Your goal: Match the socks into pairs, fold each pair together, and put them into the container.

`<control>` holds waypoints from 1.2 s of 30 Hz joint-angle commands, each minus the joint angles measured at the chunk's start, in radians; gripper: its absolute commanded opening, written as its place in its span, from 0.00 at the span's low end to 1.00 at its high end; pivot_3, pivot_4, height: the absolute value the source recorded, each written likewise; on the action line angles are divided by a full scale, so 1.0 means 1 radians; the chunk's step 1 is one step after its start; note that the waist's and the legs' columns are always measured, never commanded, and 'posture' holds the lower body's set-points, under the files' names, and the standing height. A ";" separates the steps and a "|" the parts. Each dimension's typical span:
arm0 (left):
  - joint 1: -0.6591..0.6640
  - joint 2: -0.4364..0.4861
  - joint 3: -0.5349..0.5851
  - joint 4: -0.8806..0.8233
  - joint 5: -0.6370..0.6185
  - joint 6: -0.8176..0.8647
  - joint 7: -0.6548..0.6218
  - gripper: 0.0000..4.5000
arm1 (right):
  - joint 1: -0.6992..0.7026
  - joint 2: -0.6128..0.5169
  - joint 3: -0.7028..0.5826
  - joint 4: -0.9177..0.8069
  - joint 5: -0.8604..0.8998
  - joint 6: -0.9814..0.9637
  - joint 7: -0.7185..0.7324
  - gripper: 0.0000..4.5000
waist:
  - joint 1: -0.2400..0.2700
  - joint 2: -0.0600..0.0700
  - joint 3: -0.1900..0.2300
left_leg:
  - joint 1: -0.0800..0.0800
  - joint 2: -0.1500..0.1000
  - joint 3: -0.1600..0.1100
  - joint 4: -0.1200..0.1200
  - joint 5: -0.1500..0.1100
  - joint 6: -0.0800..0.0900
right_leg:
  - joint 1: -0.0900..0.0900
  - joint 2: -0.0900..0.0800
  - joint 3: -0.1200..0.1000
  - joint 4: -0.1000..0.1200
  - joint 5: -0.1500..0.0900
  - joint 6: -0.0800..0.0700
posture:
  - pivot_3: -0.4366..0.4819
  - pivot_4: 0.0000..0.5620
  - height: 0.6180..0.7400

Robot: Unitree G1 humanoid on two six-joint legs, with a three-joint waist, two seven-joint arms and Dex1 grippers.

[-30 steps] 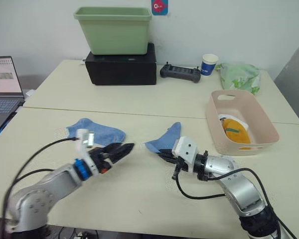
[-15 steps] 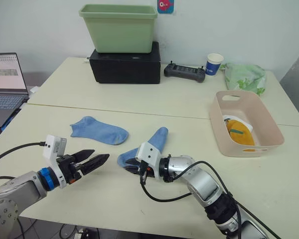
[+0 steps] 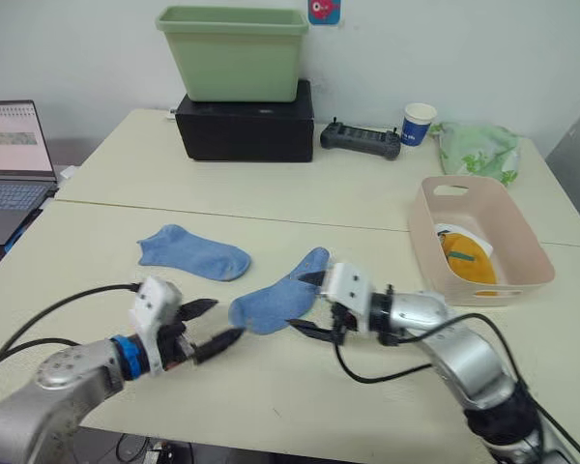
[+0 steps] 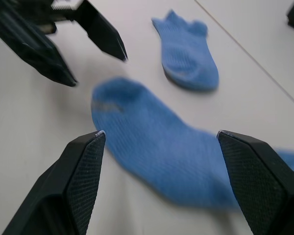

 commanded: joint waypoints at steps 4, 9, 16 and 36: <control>-0.045 0.043 -0.082 0.125 0.210 -0.316 -0.165 1.00 | 0.069 -0.073 -0.070 -0.121 0.042 0.031 -0.010 0.87 | -0.006 0.001 0.001 | 0.000 0.001 0.001 0.000 -0.001 0.002 | 0.000 0.003 0.001 0.000 0.001 -0.002 | 0.48 0.27 0.84; -0.184 -0.006 -0.205 0.338 0.374 -0.500 -0.174 0.91 | 0.064 -0.123 -0.055 -0.077 -0.014 -0.009 -0.035 0.88 | 0.000 0.001 0.001 | 0.000 0.000 0.002 0.001 -0.002 0.005 | 0.000 0.006 -0.001 0.000 0.001 -0.002 | 0.48 0.27 0.84; -0.258 -0.018 -0.239 0.473 0.422 -0.628 -0.197 0.44 | 0.060 -0.111 -0.033 -0.076 -0.017 -0.017 -0.046 0.88 | -0.001 0.001 0.001 | -0.001 0.000 0.001 0.001 -0.002 0.005 | 0.000 0.006 -0.002 0.001 0.001 -0.002 | 0.48 0.27 0.84; -0.074 0.001 0.059 0.339 0.230 -0.547 -0.167 0.00 | -0.213 0.128 0.190 0.407 -0.308 -0.318 -0.140 0.88 | -0.006 0.001 0.000 | 0.000 0.002 0.000 0.001 -0.002 0.005 | -0.002 0.007 -0.003 0.004 0.001 -0.002 | 0.48 0.27 0.84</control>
